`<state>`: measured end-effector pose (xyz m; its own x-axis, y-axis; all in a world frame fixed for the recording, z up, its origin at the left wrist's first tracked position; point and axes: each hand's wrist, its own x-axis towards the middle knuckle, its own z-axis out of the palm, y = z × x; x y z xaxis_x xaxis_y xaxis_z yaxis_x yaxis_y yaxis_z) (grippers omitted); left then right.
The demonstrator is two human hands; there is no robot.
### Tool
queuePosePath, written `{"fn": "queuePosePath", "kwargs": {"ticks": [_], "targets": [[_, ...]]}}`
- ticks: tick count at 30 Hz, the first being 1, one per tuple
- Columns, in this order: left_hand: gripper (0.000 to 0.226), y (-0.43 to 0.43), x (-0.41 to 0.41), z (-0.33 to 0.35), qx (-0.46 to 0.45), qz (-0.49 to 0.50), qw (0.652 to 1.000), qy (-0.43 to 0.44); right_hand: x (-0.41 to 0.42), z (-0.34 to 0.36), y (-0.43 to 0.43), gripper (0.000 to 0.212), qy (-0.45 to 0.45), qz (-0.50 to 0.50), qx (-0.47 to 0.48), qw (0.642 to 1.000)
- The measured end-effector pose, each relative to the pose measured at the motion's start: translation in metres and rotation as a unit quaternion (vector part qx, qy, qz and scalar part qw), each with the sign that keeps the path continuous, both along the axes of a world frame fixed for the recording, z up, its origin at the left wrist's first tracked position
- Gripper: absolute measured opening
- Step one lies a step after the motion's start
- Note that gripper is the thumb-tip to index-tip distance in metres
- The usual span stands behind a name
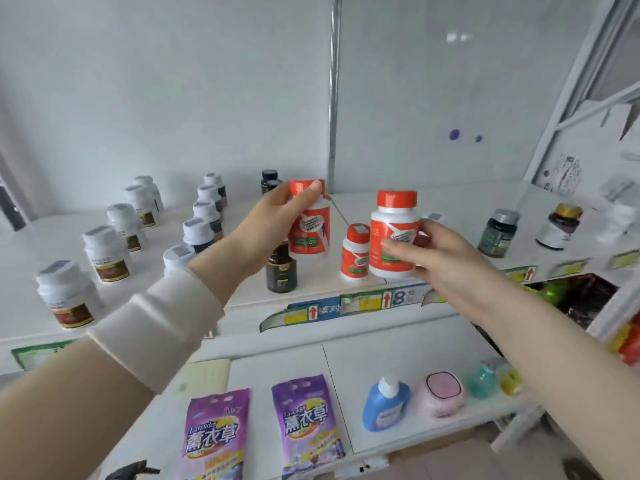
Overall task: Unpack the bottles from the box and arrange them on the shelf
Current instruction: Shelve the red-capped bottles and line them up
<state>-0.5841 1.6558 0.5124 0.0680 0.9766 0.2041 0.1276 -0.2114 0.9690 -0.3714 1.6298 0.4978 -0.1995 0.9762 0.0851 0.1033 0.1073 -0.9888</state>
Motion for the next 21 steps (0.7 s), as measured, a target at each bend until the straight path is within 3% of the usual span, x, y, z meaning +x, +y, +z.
{"fn": "queuePosePath", "kwargs": {"ticks": [4, 13, 17, 21], "targets": [[0.043, 0.075, -0.001, 0.018, 0.001, -0.009, 0.995, 0.097, 0.000, 0.021, 0.077, 0.047, -0.049, 0.012, -0.011, 0.999], [0.032, 0.248, -0.016, 0.013, -0.043, -0.003, 0.967, 0.253, -0.032, 0.015, 0.237, 0.056, -0.146, 0.078, -0.089, 0.982], [0.029, 0.299, -0.021, 0.001, -0.060, 0.000, 0.938, 0.342, -0.047, -0.003, 0.285, 0.061, -0.199, 0.082, -0.077, 0.974], [0.041, 0.332, -0.024, -0.008, -0.073, 0.008, 0.924, 0.375, -0.066, -0.022, 0.318, 0.066, -0.248, 0.078, -0.039, 0.965]]}}
